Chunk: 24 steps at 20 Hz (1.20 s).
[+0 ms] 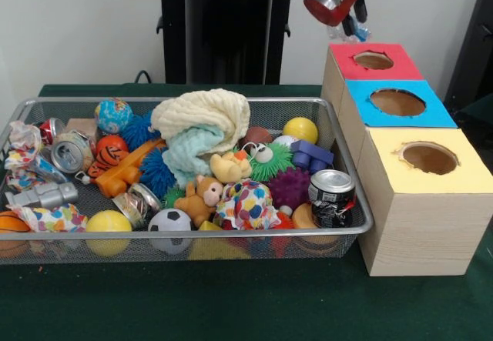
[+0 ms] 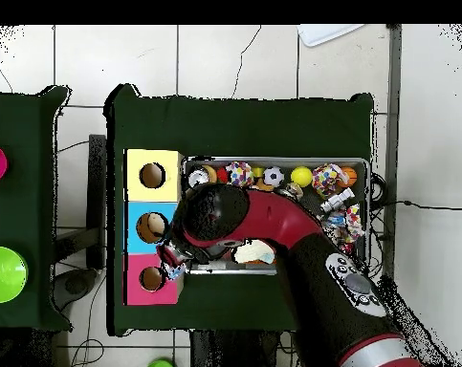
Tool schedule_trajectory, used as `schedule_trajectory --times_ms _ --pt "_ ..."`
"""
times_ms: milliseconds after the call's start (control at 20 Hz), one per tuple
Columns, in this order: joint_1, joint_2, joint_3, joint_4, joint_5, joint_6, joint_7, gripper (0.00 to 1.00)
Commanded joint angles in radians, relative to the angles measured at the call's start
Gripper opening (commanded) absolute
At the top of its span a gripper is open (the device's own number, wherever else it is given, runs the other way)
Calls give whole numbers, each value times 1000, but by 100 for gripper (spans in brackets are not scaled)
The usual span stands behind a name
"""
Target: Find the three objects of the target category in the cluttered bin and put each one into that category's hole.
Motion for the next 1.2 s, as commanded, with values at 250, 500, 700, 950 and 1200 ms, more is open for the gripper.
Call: schedule_trajectory --times_ms 250,500,700,950,1200 --pt "17 23 -77 49 120 -179 290 0" --pt "23 28 -74 62 146 -261 276 0" --pt "25 44 -58 66 173 -335 263 0" --pt "35 49 -56 64 186 -359 256 0" --pt "44 63 -57 67 208 -376 261 0"
